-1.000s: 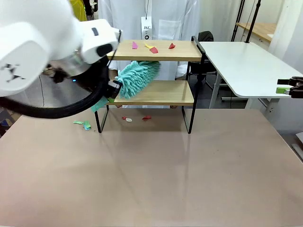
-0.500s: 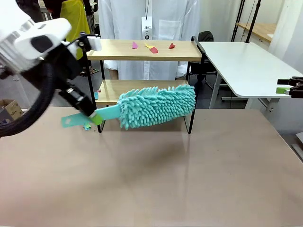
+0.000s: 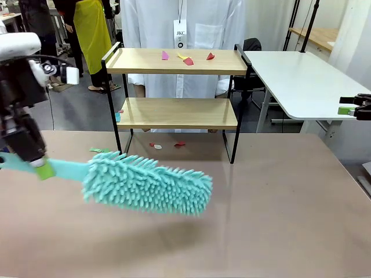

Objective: Clean the shelf.
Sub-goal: Clean the specific section of the Shelf indicated by the human with the Duster.

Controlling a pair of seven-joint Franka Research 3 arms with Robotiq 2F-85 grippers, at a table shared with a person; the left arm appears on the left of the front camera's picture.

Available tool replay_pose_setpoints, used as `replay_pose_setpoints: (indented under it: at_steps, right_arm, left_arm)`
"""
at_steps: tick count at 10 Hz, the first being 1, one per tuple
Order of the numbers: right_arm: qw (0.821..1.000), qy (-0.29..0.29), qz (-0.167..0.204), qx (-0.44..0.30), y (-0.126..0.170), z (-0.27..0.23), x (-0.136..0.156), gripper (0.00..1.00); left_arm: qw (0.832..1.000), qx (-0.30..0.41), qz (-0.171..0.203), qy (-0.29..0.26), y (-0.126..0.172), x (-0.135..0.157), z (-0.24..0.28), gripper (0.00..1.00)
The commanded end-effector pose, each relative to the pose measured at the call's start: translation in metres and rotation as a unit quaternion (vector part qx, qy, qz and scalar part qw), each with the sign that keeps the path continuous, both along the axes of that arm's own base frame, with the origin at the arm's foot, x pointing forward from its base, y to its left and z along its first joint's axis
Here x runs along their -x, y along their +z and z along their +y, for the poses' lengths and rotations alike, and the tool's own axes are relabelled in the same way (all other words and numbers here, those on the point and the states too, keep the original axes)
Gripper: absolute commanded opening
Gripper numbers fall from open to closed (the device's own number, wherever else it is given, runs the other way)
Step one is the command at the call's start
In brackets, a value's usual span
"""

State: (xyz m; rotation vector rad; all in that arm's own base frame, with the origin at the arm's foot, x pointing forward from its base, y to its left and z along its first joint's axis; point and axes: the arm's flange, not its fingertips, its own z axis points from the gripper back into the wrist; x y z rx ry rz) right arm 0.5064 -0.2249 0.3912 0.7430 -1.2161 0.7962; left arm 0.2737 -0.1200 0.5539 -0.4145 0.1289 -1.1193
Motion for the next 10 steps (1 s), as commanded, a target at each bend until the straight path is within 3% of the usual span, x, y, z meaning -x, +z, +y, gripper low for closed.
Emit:
replay_pose_setpoints:
  at_steps: [1,3,6,7,10]
  right_arm:
    - [1.0,-0.004,0.008,0.002,0.005,0.003,-0.002,1.0]
    - [1.0,-0.004,0.008,0.002,0.005,0.003,-0.002,1.0]
    - [1.0,-0.004,0.008,0.002,0.005,0.003,-0.002,1.0]
    - [1.0,-0.004,0.008,0.002,0.005,0.003,-0.002,1.0]
    - [1.0,-0.004,0.008,0.002,0.005,0.003,-0.002,1.0]
  left_arm:
    - [0.997,-0.055,0.027,-0.043,-0.006,0.003,0.022,0.13]
    - [0.993,-0.092,0.061,-0.044,-0.016,0.012,0.05,0.13]
    - [0.991,-0.121,0.027,-0.049,-0.02,0.004,0.058,0.13]
    - [0.992,-0.1,0.063,-0.033,-0.02,0.011,0.054,0.13]
    - [0.992,-0.1,0.063,-0.033,-0.02,0.011,0.054,0.13]
